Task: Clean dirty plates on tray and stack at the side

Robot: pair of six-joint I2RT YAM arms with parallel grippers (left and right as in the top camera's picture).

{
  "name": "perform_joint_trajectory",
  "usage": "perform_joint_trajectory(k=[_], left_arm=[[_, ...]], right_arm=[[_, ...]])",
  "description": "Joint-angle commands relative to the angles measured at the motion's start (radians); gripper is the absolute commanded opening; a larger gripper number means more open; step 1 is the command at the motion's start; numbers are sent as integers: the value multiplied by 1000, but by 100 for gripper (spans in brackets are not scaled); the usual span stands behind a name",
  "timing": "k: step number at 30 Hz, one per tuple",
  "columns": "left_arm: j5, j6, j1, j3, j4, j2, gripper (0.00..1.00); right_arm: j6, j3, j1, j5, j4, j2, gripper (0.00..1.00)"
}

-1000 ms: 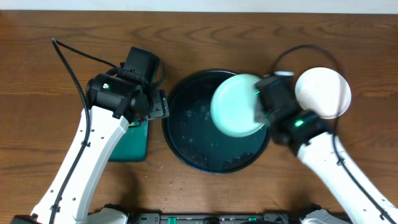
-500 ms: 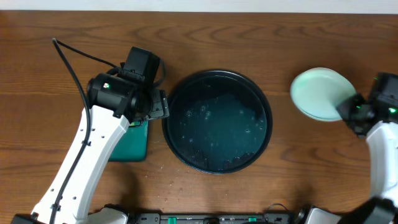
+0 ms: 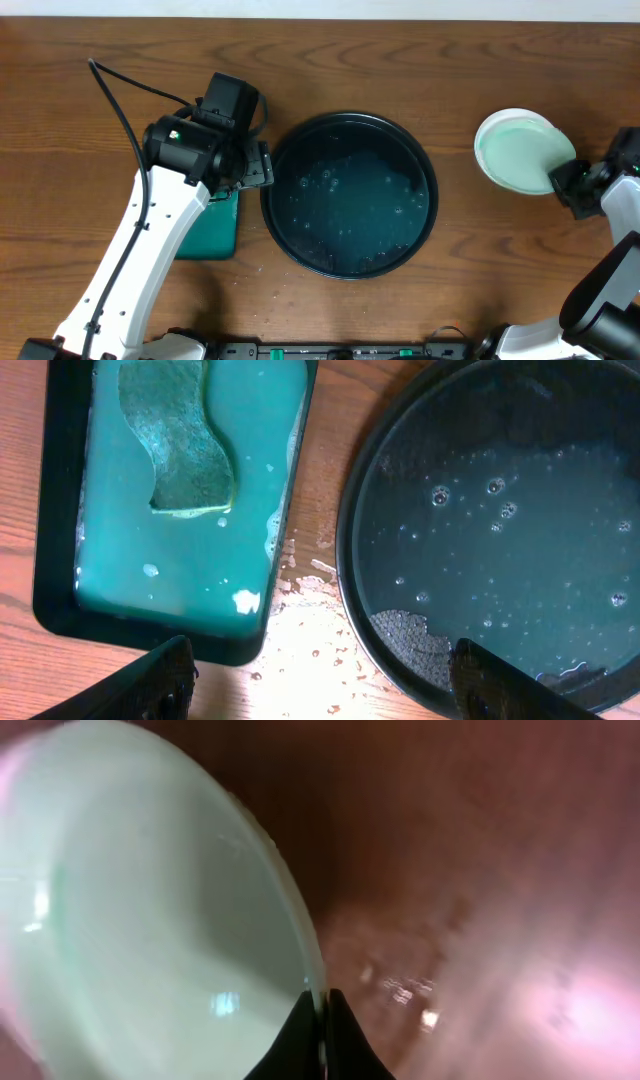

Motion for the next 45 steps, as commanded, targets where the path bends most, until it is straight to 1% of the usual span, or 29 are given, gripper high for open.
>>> perform_joint_trajectory(k=[1, 2, 3, 4, 9, 12, 17, 19, 24, 28, 32, 34, 38, 42, 45], left_arm=[[-23, -2, 0, -5, 2, 9, 82], [-24, -2, 0, -5, 4, 10, 82], [-24, -2, 0, -5, 6, 10, 82], [-24, -2, 0, -5, 9, 12, 82], [-45, -1, 1, -5, 14, 26, 82], [-100, -1, 14, -5, 14, 50, 82], [-89, -1, 48, -4, 14, 63, 82], [-83, -2, 54, -3, 14, 53, 82], [-83, -2, 54, -2, 17, -10, 82], [-83, -34, 54, -2, 24, -177, 82], [-84, -59, 54, -2, 36, -338, 82], [-92, -67, 54, -2, 44, -451, 82], [-150, -92, 54, -2, 40, -603, 82], [-159, -92, 54, -2, 32, -721, 82], [-159, -92, 54, -2, 19, -776, 82]], right_arm=[[-50, 16, 8, -143, 60, 0, 42], [-66, 16, 11, -181, 78, 0, 68], [-75, 16, 17, -211, 87, 0, 85], [-77, 16, 23, -232, 89, 0, 99], [-110, 16, 73, -282, 52, -2, 99], [-172, 20, 117, -350, 22, -14, 99], [-311, 52, 212, -372, -86, -95, 99], [-346, 66, 250, -355, -123, -142, 99], [-351, 72, 371, -220, -174, -294, 99], [-353, 71, 441, -70, -184, -407, 99], [-353, 71, 445, -2, -189, -428, 99], [-353, 68, 445, -2, -199, -425, 99], [-354, 67, 445, -2, -232, -425, 99], [-353, 67, 445, -2, -251, -425, 99], [-353, 67, 445, -3, -255, -425, 99]])
